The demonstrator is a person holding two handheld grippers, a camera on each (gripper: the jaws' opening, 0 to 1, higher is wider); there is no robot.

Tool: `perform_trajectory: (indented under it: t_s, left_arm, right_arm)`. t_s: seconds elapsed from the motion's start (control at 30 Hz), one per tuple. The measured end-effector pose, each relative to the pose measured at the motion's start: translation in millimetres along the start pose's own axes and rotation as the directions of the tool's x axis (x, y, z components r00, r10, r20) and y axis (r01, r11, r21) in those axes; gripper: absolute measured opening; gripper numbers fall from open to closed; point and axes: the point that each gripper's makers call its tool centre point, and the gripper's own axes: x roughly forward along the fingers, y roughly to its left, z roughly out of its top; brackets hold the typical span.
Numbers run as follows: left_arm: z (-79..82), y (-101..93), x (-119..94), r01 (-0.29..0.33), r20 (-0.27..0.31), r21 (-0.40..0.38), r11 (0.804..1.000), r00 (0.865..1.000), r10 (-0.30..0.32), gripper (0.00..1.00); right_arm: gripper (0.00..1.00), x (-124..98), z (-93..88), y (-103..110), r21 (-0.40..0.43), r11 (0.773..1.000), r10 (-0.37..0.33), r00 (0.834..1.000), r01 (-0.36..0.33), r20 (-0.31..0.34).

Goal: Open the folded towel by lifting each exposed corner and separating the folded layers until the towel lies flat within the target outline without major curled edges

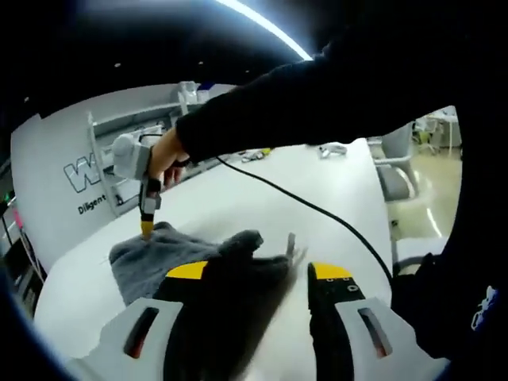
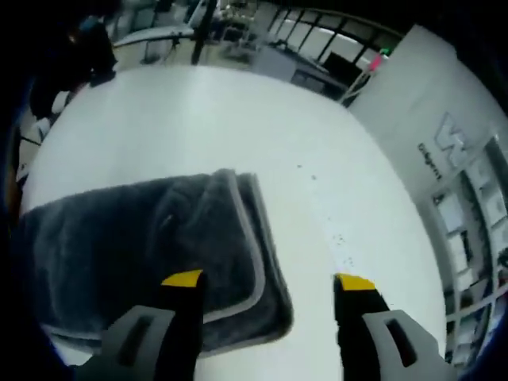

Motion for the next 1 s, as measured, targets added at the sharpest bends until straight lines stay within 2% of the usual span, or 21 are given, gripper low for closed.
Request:
perform_trajectory:
  t_s: [0.03, 0.1, 0.17, 0.27, 0.5, 0.53, 0.63, 0.67, 0.7, 0.87, 1.0]
  left_arm:
    - [0.6, 2.0, 0, -0.013, 0.000, 0.014, 1.000, 1.000, 0.013, 0.79]
    - [0.0, 3.7, 1, -0.025, -0.011, 0.057, 0.998, 1.000, 0.026, 0.99]
    - [-2.5, 7.1, -1, -0.043, -0.030, 0.068, 0.997, 0.999, 0.045, 0.99]
    - [-7.3, 7.7, -1, -0.037, -0.055, 0.056, 0.998, 0.998, 0.040, 0.98]
    - [-6.6, 16.8, -2, -0.070, -0.074, 0.056, 0.996, 0.994, 0.074, 0.97]
    - [-7.7, 20.4, -2, -0.081, -0.083, 0.066, 0.995, 0.993, 0.087, 0.97]
    - [-7.2, 31.1, -4, -0.110, -0.094, 0.094, 0.989, 0.988, 0.119, 0.98]
    - [-5.1, 34.9, -6, -0.115, -0.092, 0.094, 0.989, 0.988, 0.123, 0.99]
    - [-3.5, 37.5, -6, -0.116, -0.092, 0.091, 0.989, 0.988, 0.124, 0.99]
    - [-5.1, 41.1, -6, -0.092, -0.131, 0.093, 0.991, 0.986, 0.104, 0.99]
    - [-9.3, 28.9, -2, 0.000, -0.184, 0.104, 0.995, 0.983, 0.020, 0.95]
  right_arm:
    - [1.00, -5, -3.7, -1, -0.009, 1.000, 0.001, 1.000, -0.001, -0.026]
    - [1.00, -5, -3.7, -5, 0.023, 0.999, -0.028, 0.999, 0.028, -0.022]
    - [1.00, -7, -4.8, -7, 0.033, 0.999, -0.027, 1.000, 0.027, -0.012]
    - [1.00, -11, -7.5, -10, 0.032, 0.998, -0.046, 0.999, 0.046, -0.004]
    - [1.00, -25, -6.1, -12, 0.048, 0.996, -0.071, 0.997, 0.071, 0.013]
    - [1.00, -30, -5.6, -12, 0.059, 0.996, -0.069, 0.997, 0.068, 0.021]
    - [1.00, -46, 3.0, -15, 0.195, 0.979, -0.082, 0.989, 0.057, 0.121]
    - [1.00, -50, -0.1, -16, 0.217, 0.974, -0.086, 0.989, 0.059, 0.119]
    - [1.00, -54, -3.2, -17, 0.205, 0.977, -0.091, 0.989, 0.066, 0.116]
    - [1.00, -63, -13.9, -19, 0.192, 0.978, -0.105, 0.990, 0.085, 0.093]
    - [1.00, -65, -23.0, -12, 0.189, 0.981, -0.061, 0.996, 0.048, 0.062]
